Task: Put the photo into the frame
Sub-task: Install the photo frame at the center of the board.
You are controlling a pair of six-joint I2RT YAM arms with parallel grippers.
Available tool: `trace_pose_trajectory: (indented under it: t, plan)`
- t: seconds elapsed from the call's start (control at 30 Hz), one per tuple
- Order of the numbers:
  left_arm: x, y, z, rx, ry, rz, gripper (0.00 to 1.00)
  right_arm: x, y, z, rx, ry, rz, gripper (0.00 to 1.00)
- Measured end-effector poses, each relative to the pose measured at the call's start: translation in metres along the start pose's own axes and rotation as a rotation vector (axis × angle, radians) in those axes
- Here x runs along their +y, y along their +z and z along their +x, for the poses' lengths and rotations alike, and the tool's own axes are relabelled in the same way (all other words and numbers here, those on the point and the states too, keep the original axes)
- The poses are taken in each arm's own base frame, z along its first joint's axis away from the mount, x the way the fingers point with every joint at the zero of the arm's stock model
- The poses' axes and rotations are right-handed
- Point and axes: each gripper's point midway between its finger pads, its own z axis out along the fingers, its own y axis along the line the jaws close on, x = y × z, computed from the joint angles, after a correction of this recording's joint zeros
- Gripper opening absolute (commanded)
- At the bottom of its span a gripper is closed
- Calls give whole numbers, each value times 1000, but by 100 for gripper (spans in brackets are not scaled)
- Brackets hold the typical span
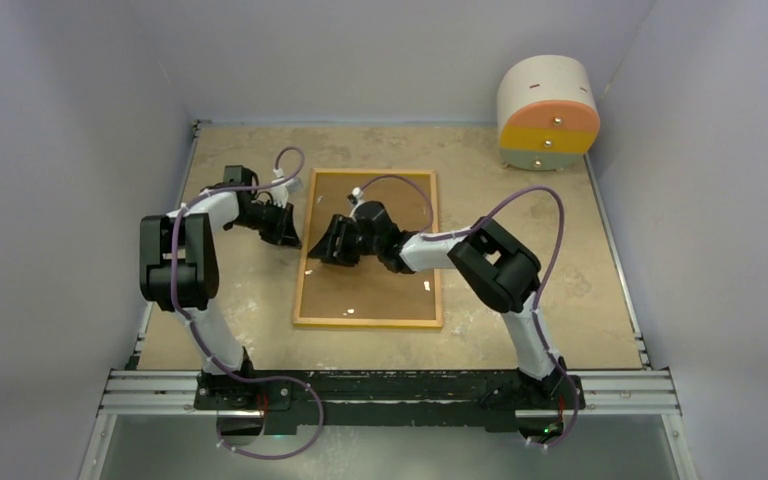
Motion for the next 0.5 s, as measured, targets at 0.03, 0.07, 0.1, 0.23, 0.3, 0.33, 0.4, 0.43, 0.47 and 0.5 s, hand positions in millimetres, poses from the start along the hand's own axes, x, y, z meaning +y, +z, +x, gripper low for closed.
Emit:
trace_pose_trajectory:
  t: [0.03, 0.07, 0.1, 0.23, 0.3, 0.33, 0.4, 0.43, 0.47, 0.5]
  plan:
    - [2, -1, -4, -1, 4, -9, 0, -2, -6, -10, -18, 4, -3, 52]
    - [5, -2, -7, -4, 7, -17, 0, -5, -12, -22, -36, 9, -6, 52]
    - [8, -2, -13, -10, 10, -25, 1, -7, -19, -35, -54, 14, -11, 52]
    - [20, -1, -34, -32, 16, -43, 12, -17, -39, -91, -133, 14, -16, 51]
    - [26, 2, -41, -38, 12, -45, 14, -22, -45, -117, -171, 3, -5, 51]
    - [28, 4, -44, -40, 9, -44, 14, -23, -47, -129, -186, -8, 0, 51]
    - [33, 8, -49, -43, -5, -37, 14, -21, -44, -149, -210, -39, -1, 51]
    - [34, 9, -50, -44, -10, -34, 13, -20, -41, -156, -215, -53, -3, 51]
    - [36, 11, -51, -43, -14, -32, 12, -20, -38, -159, -215, -62, -4, 51]
    - [37, 13, -51, -42, -18, -30, 11, -20, -32, -163, -210, -74, -3, 51]
